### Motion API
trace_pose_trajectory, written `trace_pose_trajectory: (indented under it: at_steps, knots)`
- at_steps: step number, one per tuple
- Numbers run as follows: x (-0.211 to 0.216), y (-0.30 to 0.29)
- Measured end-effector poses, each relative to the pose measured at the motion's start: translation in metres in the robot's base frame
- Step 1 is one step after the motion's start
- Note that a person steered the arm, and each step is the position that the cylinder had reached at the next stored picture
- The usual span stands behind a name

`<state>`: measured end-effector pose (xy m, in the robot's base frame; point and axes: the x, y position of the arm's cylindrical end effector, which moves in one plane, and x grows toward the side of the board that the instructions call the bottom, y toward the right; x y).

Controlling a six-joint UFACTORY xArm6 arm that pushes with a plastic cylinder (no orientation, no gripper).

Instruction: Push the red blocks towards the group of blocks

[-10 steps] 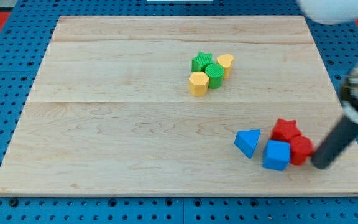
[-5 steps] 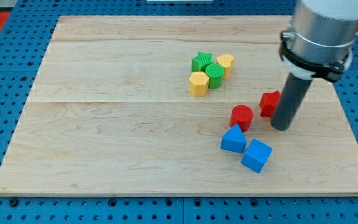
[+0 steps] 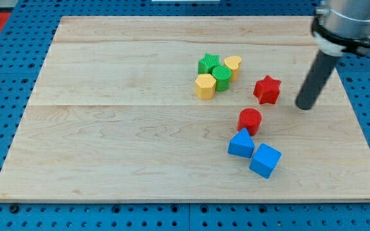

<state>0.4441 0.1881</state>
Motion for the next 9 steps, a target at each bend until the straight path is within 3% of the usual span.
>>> trace_pose_trajectory:
  at_steps: [1, 2, 3, 4, 5, 6, 7, 9]
  knots:
    - [-0.003, -0.057]
    - [-0.003, -0.076]
    - [0.000, -0.057]
    - [0.013, 0.004]
    - [0.059, -0.013]
    - [0.071, -0.051]
    - [0.059, -0.104]
    - [0.020, -0.115]
